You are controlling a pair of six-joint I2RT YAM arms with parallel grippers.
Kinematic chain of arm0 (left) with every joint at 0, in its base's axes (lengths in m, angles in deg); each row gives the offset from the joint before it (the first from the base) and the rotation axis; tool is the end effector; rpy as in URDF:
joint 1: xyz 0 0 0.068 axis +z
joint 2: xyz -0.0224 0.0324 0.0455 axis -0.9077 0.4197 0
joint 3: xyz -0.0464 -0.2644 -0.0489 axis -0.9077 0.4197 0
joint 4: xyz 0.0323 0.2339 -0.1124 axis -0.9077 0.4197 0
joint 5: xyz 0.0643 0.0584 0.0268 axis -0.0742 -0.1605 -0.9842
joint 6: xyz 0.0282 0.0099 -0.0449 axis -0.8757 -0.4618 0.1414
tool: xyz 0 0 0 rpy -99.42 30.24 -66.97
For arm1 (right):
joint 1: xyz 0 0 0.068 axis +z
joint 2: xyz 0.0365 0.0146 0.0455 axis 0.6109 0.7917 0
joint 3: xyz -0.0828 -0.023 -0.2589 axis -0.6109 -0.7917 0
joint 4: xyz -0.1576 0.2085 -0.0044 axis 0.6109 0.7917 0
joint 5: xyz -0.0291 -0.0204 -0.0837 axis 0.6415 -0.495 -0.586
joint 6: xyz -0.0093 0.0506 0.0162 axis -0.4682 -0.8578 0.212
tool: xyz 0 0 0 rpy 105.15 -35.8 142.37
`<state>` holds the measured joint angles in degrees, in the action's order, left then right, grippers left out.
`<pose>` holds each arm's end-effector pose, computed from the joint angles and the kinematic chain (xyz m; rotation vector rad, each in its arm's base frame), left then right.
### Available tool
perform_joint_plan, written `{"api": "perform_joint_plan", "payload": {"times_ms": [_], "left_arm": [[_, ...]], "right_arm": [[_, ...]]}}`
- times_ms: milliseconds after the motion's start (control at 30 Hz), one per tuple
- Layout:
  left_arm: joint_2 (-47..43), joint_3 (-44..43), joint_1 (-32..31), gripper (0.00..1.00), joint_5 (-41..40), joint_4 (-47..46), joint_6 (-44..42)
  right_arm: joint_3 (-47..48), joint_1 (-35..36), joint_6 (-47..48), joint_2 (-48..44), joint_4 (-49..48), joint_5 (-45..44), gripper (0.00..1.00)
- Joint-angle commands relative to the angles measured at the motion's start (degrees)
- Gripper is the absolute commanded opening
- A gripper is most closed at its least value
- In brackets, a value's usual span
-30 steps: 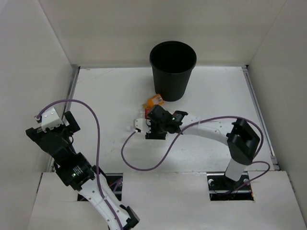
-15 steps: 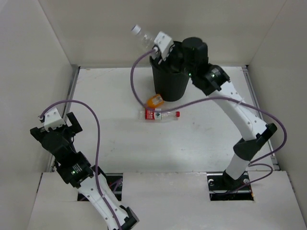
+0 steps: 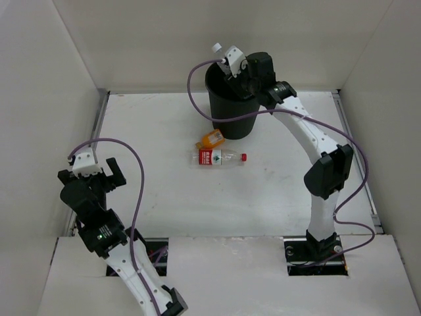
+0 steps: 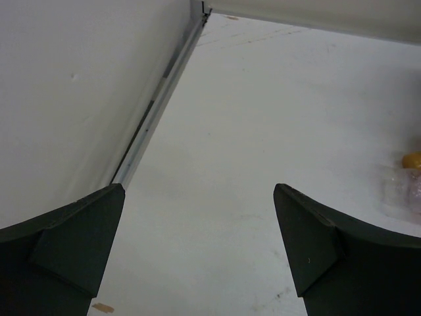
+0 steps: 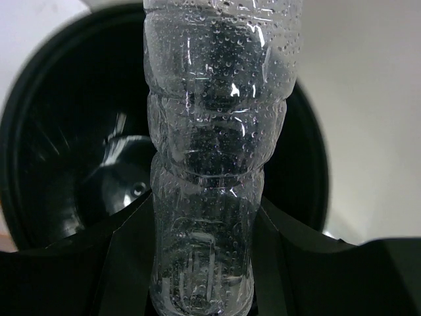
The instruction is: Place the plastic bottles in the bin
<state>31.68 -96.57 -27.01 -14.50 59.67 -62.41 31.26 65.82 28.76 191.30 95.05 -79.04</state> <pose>0.0694 0.0373 0.3557 -0.1216 1.6553 0.3042 0.4059 0.2143 0.4083 -0.8808 1.7246 -0.0789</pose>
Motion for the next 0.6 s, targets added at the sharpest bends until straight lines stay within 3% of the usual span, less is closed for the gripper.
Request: {"api": "perform_joint_plan", "payload": {"times_ms": [0, 167, 233, 267, 367, 400, 567], "left_arm": [[-0.4, 0.3, -0.7, 1.0, 4.0, -0.1, -0.1], [-0.3, 0.1, -1.2, 1.0, 4.0, -0.1, -0.4], [-0.3, 0.3, -1.3, 1.0, 4.0, 0.2, -1.0], [-0.3, 0.3, -1.4, 1.0, 4.1, 0.4, -1.1], [-0.4, 0.7, -1.9, 1.0, 4.2, 0.8, -1.2], [-0.4, 0.9, -2.2, 1.0, 4.4, 0.8, -1.3], [1.0, 2.0, -4.7, 1.0, 6.0, 0.3, -2.1]], "right_arm": [[0.1, -0.3, -0.9, -0.8, -4.9, -1.6, 0.07], [-0.4, 0.0, -1.2, -0.4, -5.4, -2.5, 0.15], [-0.4, 0.0, -0.9, -0.1, -6.4, -3.5, 0.26], [-0.4, 0.0, -0.7, -0.1, -6.6, -4.0, 0.36], [-0.5, 0.0, 0.0, -0.2, -6.6, -4.1, 0.8], [-0.6, 0.0, 0.0, -0.6, -6.5, -4.3, 1.0], [-0.5, 0.1, 0.5, -2.9, -6.4, -5.2, 1.0]]}}
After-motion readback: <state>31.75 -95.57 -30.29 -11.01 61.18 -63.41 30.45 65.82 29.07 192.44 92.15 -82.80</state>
